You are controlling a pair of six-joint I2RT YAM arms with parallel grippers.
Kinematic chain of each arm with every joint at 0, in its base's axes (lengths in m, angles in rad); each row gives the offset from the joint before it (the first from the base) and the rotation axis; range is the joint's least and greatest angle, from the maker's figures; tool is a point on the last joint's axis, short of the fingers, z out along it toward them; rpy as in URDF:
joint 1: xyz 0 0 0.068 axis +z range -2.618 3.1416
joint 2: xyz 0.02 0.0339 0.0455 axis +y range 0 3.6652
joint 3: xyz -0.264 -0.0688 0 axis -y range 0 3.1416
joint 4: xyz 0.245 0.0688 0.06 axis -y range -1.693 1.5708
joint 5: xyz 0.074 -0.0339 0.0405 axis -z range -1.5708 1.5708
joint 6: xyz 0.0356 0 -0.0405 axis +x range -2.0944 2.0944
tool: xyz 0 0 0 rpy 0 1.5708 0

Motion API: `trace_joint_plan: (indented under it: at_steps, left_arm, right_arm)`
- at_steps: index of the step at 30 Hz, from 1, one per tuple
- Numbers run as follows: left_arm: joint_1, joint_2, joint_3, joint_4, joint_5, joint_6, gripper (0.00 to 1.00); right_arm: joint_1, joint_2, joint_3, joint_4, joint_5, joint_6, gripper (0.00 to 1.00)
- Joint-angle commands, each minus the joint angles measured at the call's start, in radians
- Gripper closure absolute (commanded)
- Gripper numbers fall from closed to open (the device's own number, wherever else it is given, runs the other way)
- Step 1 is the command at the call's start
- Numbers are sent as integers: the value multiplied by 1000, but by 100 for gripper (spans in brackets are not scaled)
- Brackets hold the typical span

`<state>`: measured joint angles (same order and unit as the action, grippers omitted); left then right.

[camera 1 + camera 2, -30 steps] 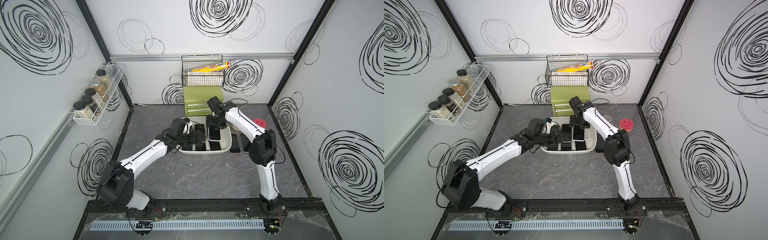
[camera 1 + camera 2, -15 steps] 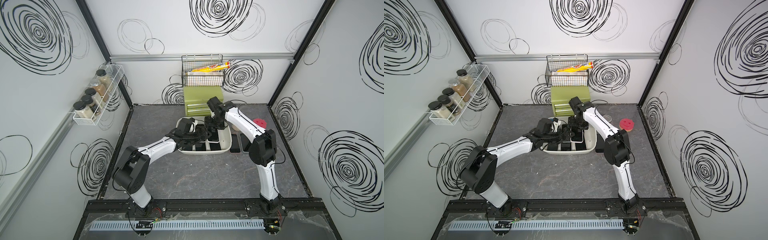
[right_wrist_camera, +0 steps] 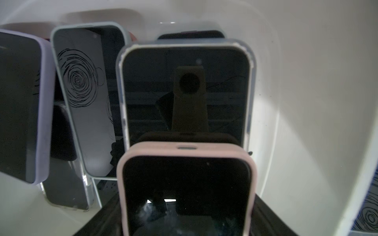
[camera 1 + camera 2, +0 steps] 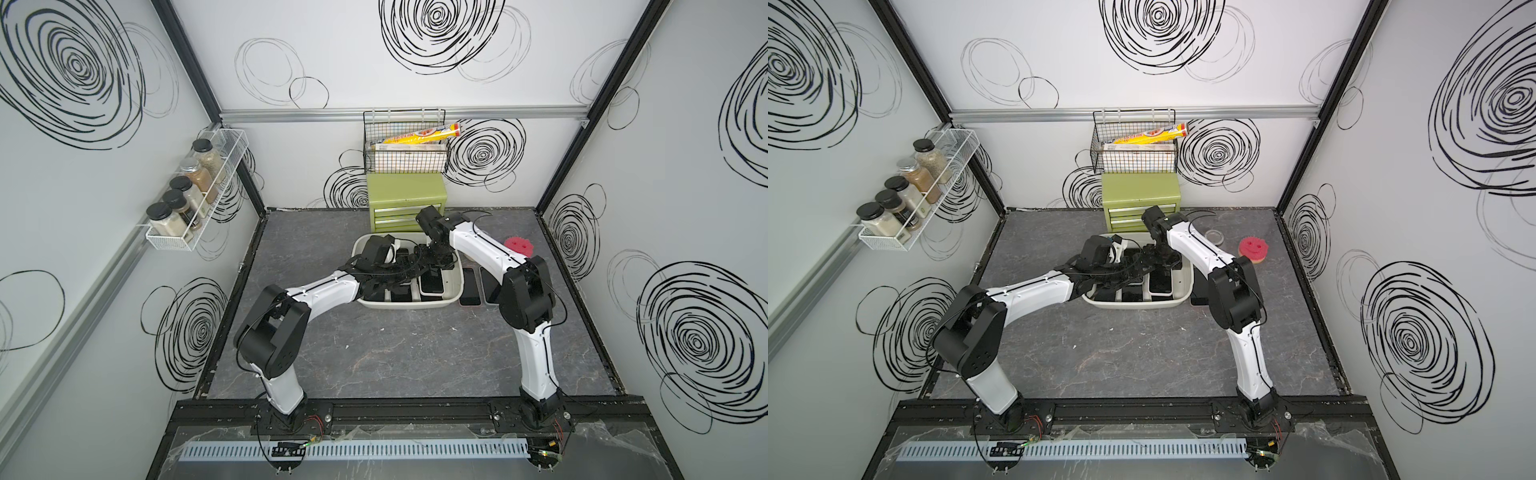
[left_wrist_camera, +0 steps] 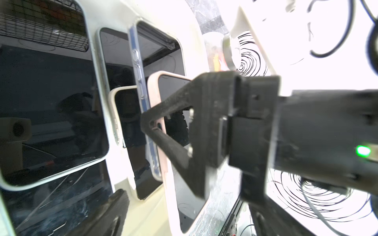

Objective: Take the phone out of the storage box
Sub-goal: Adjust the phone in the storage box.

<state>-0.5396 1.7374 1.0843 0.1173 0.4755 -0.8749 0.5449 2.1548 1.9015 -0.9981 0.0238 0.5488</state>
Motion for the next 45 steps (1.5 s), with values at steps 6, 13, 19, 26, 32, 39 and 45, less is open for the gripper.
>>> trace_joint_plan:
  at_steps: [6, 13, 19, 26, 32, 39, 45]
  left_arm:
    - [24, -66, -61, -39, -11, 64, 2]
    - [57, -106, -131, -42, 0, 77, 2]
    - [67, -124, -142, -46, 8, 84, 2]
    - [69, -116, -143, -44, 15, 82, 2]
    - [69, -119, -148, -50, 15, 85, 1]
    - [69, -117, -152, -48, 18, 85, 1]
    - [69, -119, -152, -55, 15, 93, 1]
  right_arm:
    - [-10, 67, -20, 97, 81, -7, 58]
    - [-17, 57, -82, 109, 89, -4, 38]
    - [-19, 11, -141, 108, 103, -8, 25]
    - [-19, -29, -169, 86, 109, -9, 18]
    - [-19, -64, -167, 74, 110, -13, 11]
    - [-19, -58, -179, 68, 117, -16, 19]
    - [-19, -43, -181, 78, 110, -23, 28]
